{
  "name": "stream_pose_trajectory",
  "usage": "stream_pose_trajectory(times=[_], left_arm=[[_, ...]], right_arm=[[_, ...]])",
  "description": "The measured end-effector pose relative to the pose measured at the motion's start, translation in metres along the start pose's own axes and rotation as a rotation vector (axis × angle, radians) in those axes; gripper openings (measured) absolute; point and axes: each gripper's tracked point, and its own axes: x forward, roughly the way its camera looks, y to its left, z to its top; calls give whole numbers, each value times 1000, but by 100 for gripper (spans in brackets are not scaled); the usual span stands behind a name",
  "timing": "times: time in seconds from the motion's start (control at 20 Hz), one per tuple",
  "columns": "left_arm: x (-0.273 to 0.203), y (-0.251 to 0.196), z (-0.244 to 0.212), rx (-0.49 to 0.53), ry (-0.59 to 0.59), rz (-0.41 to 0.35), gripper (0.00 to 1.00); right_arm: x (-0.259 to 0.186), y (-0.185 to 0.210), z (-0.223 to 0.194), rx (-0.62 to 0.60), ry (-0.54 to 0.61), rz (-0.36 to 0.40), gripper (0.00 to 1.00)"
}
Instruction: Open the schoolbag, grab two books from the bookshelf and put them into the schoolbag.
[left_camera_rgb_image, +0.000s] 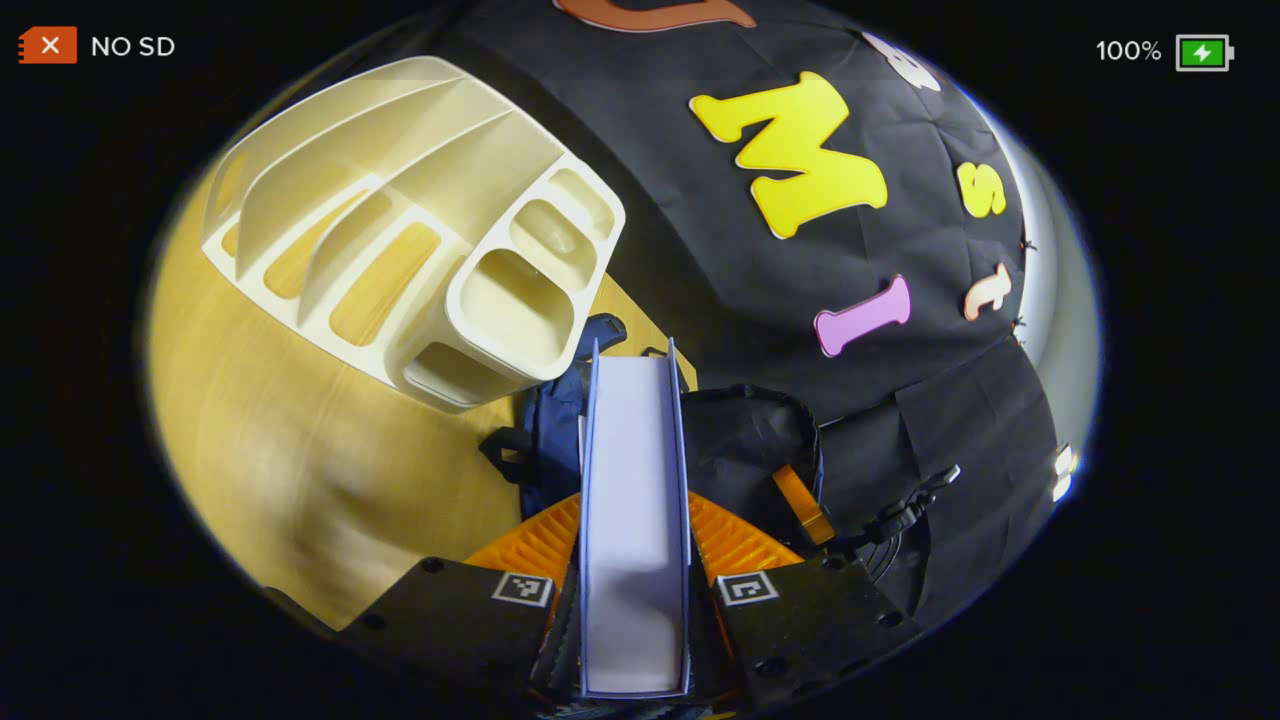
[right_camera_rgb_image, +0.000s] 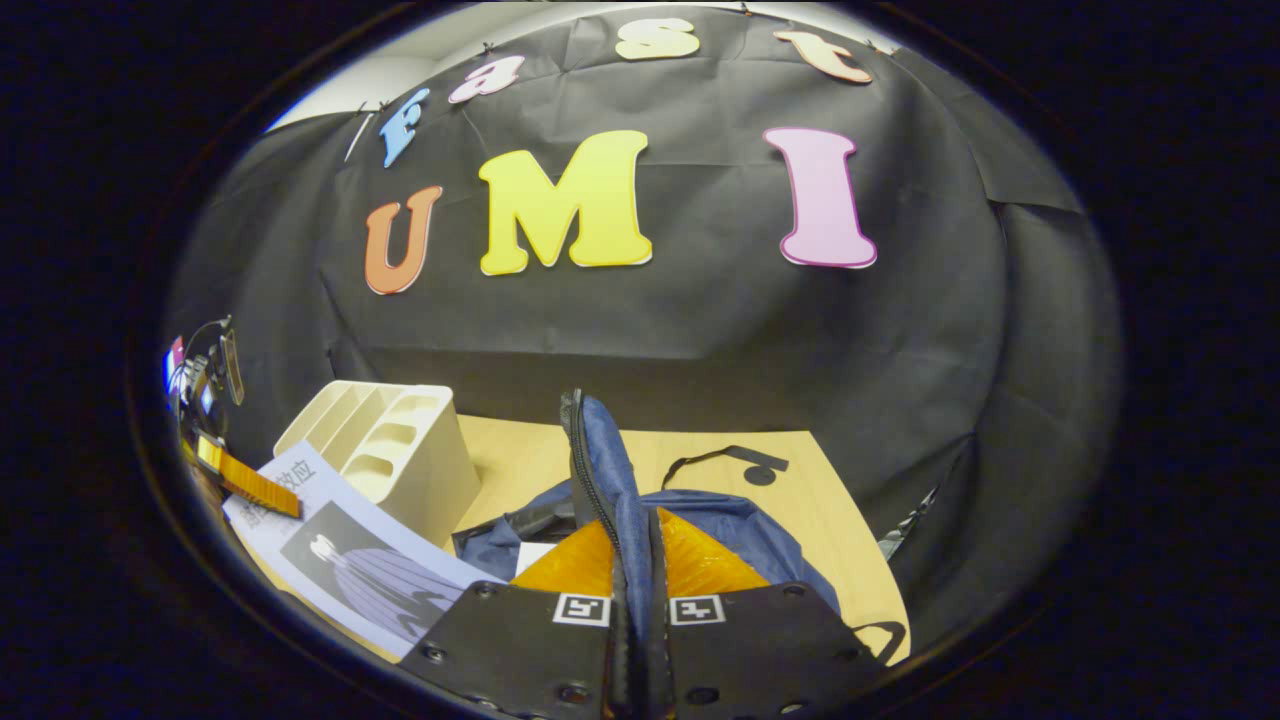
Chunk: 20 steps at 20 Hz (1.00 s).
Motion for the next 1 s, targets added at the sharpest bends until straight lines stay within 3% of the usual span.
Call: stream_pose_trajectory(times=[0.35,0.6,0.9,0.95,1.0], left_arm=[[46,13,16,-90,-93,-18,46],[72,2,14,-59,-172,-1,46],[126,-18,-22,-43,-95,-1,46],[134,-21,-23,-43,-90,-6,51],[141,-24,-25,-38,-84,-10,46]], right_arm=[[-4,-1,-1,-1,-16,20,7],[-4,8,1,-38,-12,43,7],[-7,26,12,-84,-23,87,7],[-9,30,14,-91,-28,100,7],[-10,33,15,-97,-32,105,7]])
